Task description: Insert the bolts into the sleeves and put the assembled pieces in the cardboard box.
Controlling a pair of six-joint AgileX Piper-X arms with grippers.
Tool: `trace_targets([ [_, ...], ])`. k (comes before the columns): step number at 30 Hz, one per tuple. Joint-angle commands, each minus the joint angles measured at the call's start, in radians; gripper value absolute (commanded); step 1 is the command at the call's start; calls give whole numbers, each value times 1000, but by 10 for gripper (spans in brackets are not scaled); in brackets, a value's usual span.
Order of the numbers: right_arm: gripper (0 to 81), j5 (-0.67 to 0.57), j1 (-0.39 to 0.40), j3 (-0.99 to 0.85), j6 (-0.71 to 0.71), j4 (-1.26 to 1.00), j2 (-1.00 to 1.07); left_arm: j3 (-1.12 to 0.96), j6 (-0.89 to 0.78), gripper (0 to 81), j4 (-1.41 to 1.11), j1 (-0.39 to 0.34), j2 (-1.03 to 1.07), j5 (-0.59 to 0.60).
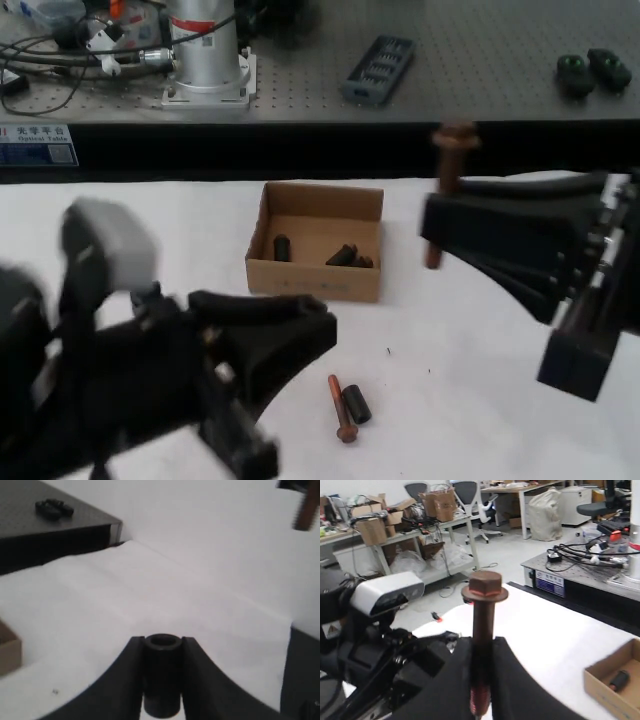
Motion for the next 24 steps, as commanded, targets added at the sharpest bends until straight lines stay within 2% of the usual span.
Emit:
trace_targets([
  [1, 32, -76, -6, -1, 47, -96, 24, 72, -9, 6, -174, -3, -36, 54],
  [6, 32, -204, -6, 22, 121, -203, 92, 130, -9, 6, -205, -3, -39, 197],
  [13, 32, -271, -4, 49, 121, -219, 122, 131, -9, 6, -212, -3, -39, 202],
  [20, 32, -256, -4, 136, 206, -378, 124, 131, -9, 6, -235, -3, -39, 202],
  [24, 32, -249, 7, 151, 231, -389, 124, 131, -9, 6, -235, -3, -39, 202],
])
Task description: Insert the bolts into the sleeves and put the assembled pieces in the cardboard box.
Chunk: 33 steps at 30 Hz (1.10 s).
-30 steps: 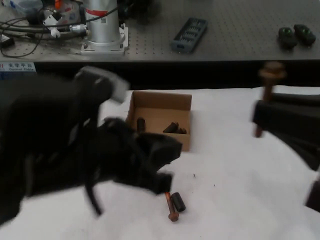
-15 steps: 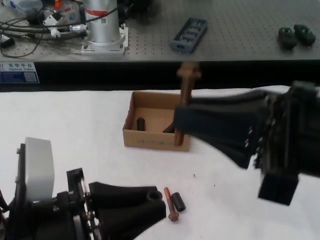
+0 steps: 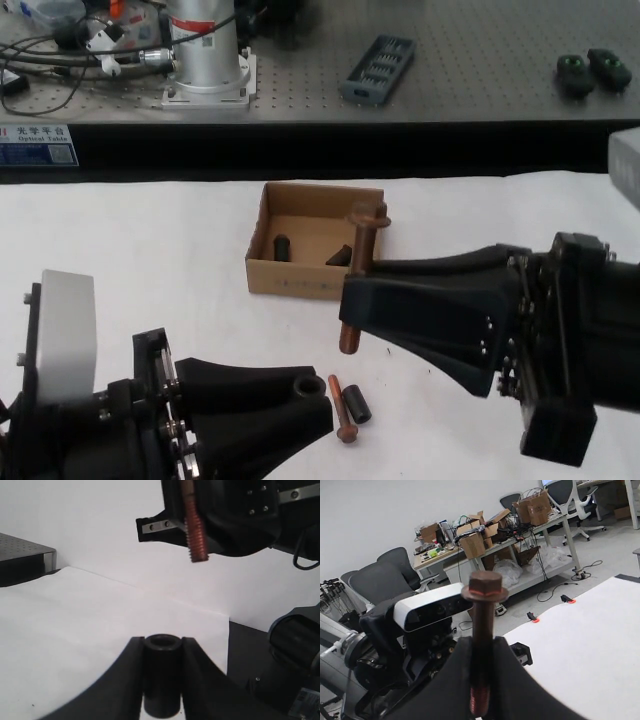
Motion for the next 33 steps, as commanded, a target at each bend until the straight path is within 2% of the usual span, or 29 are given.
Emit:
trace_targets([
  [1, 32, 2, 15, 1, 14, -41, 11, -5, -9, 6, -36, -3, -9, 23],
  [7, 32, 25, 66, 1, 14, -125, 103, -5, -9, 6, -36, -3, -9, 23],
  [12, 32, 26, 68, 0, 14, -201, 169, -5, -9, 6, -36, -3, -9, 23],
  [26, 32, 1, 64, 0, 14, -140, 170, -5, -9, 6, -36, -3, -9, 23],
  [33, 32, 9, 64, 0, -58, -89, 150, -5, -9, 6, -36, -3, -9, 23],
])
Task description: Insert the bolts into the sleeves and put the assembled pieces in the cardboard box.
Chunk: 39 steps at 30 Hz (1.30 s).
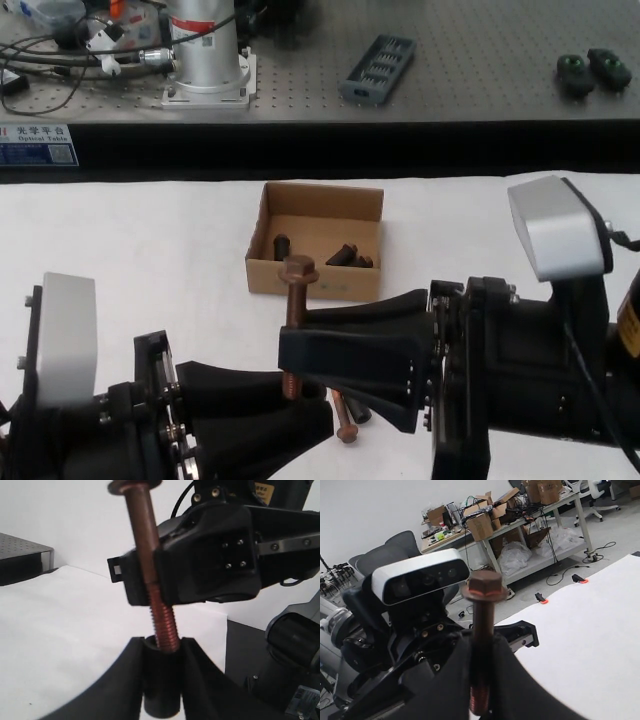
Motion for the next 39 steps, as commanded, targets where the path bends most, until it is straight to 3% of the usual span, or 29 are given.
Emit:
trace_targets([
  [1, 32, -3, -3, -3, -29, 28, -22, -7, -9, 6, -30, -3, -9, 13],
  [18, 32, 27, -37, -3, -68, 133, -87, -7, -9, 6, -30, -3, -9, 13],
  [39, 32, 27, -35, -3, -68, 87, -87, -7, -9, 6, -30, -3, -9, 13],
])
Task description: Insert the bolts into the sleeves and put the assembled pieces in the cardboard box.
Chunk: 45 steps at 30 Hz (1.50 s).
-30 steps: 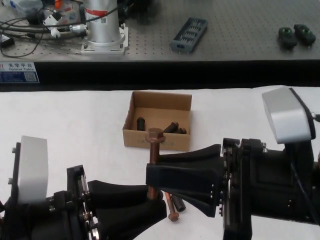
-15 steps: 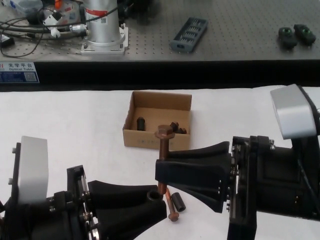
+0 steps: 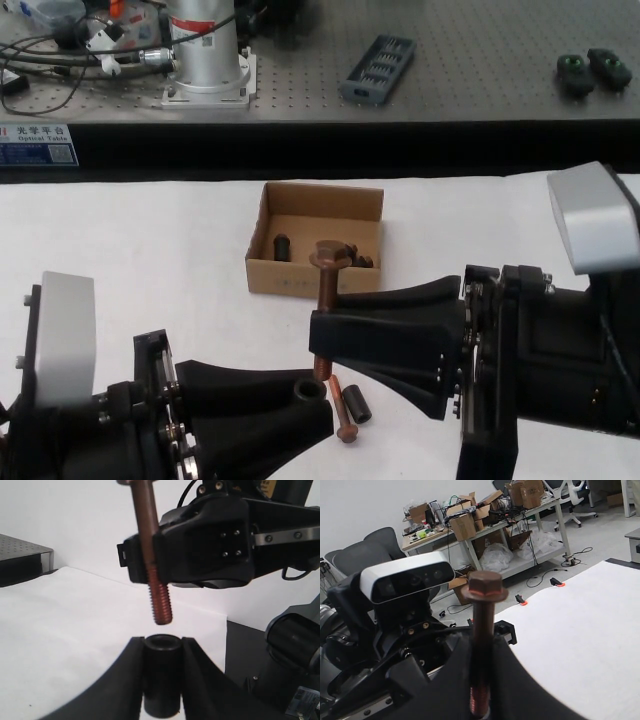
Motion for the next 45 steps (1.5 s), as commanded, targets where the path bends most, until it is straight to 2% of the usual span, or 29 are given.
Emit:
trace_targets([
  [1, 32, 3, -4, -3, -9, -13, -12, -7, -9, 6, -30, -3, -9, 13],
  [29, 32, -13, -4, -3, 57, -13, 16, -7, -9, 6, -30, -3, -9, 9],
  [45, 32, -81, -4, -3, 59, -13, 67, -7, -9, 6, -30, -3, -9, 9],
])
